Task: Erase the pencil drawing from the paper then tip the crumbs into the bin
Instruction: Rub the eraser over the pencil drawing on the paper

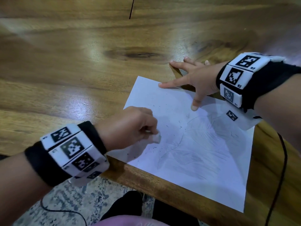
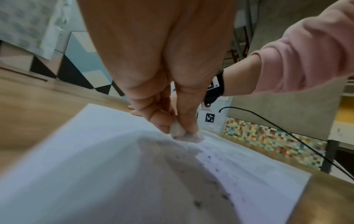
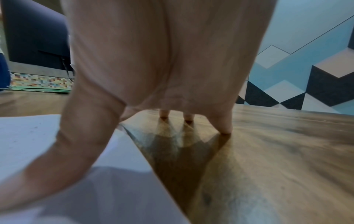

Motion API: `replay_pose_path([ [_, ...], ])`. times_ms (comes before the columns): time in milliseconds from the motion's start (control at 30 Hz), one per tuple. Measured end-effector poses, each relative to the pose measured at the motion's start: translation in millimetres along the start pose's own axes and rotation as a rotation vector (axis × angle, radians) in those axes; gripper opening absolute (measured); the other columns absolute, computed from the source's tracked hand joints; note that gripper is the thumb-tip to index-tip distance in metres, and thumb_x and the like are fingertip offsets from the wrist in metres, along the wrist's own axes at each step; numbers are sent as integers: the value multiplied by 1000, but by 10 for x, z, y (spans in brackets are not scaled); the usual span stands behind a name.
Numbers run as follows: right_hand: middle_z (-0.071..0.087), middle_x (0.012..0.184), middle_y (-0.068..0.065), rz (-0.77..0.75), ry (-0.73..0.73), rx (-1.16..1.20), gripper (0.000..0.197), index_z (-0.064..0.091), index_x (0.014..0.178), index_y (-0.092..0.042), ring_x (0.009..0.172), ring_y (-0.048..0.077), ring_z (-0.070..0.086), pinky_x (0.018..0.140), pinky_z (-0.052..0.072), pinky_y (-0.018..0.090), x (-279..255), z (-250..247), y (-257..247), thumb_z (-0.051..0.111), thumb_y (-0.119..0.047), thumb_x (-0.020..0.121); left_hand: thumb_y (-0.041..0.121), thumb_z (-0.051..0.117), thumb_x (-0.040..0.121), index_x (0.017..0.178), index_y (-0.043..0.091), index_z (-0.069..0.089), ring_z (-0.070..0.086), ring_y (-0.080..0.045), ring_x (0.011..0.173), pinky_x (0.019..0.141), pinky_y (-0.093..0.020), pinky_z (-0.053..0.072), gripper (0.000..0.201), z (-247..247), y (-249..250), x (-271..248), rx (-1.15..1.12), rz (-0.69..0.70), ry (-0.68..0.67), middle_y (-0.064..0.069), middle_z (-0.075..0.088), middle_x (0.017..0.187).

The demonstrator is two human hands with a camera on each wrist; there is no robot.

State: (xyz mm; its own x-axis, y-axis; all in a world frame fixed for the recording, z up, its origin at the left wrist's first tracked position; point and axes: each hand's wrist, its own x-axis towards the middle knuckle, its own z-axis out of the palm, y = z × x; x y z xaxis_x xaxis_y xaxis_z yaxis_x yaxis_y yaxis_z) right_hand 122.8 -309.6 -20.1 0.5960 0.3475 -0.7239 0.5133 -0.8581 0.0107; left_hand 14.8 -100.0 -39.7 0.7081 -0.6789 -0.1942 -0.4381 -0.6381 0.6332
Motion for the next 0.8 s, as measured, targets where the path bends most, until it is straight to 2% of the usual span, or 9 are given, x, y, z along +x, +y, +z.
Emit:
replay_pose_path([
  [100,-36,148,-16,-8,2,13,109,-2,123,-76,140,23,-27,110,7,64,12,5,9,82,-37,64,19,66,79,67,18,57,46,8,61,56,-8,33,16,109,-20,-83,11,-1,-20,14,44,69],
  [200,-36,147,-18,-9,-3,30,110,-2,119,-78,140,22,-28,110,6,64,19,7,17,82,-36,63,16,60,80,68,17,57,45,1,63,58,-17,38,13,100,-42,-329,28,-14,-128,11,47,74],
  [300,-37,147,-18,-3,-1,24,110,-5,114,-79,140,22,-28,110,6,65,22,4,14,83,-36,63,21,57,74,73,19,62,47,6,65,59,-9,34,5,8,-17,-329,-3,-28,-167,16,50,75],
  [367,-37,147,-18,-4,-2,23,110,-4,116,-78,140,22,-28,110,6,66,26,5,8,83,-36,63,26,57,73,73,14,66,48,10,66,59,-4,33,15,-6,24,-193,-24,-13,-104,9,56,76],
  [467,-37,147,-19,-6,-2,39,110,-5,111,-80,140,21,-28,110,5,66,22,11,14,83,-35,62,21,56,74,72,9,65,47,1,70,59,-5,33,15,83,67,-59,2,33,-57,0,59,77],
  [567,-36,147,-18,-6,2,34,110,-3,116,-79,140,22,-27,110,5,66,17,11,14,83,-36,63,21,56,75,72,13,64,50,0,71,61,-8,35,12,135,19,-233,-46,-9,-133,8,55,78],
  [600,-36,148,-17,-6,3,28,110,-3,119,-78,140,22,-27,110,6,66,16,11,11,82,-37,63,21,57,74,74,16,64,51,2,70,62,-9,37,8,122,7,-305,-66,-26,-174,12,53,77],
  [667,-35,148,-17,-9,7,27,110,-2,120,-77,140,22,-27,110,6,66,18,10,16,82,-37,63,23,60,72,75,19,62,50,9,67,61,-6,35,5,79,1,-348,-92,-46,-198,18,50,75],
  [800,-34,148,-18,-13,16,50,109,0,120,-78,140,21,-27,110,6,66,21,22,20,83,-36,62,30,62,73,72,12,66,48,15,64,59,-1,32,18,49,15,-129,-58,-25,-28,14,50,72],
])
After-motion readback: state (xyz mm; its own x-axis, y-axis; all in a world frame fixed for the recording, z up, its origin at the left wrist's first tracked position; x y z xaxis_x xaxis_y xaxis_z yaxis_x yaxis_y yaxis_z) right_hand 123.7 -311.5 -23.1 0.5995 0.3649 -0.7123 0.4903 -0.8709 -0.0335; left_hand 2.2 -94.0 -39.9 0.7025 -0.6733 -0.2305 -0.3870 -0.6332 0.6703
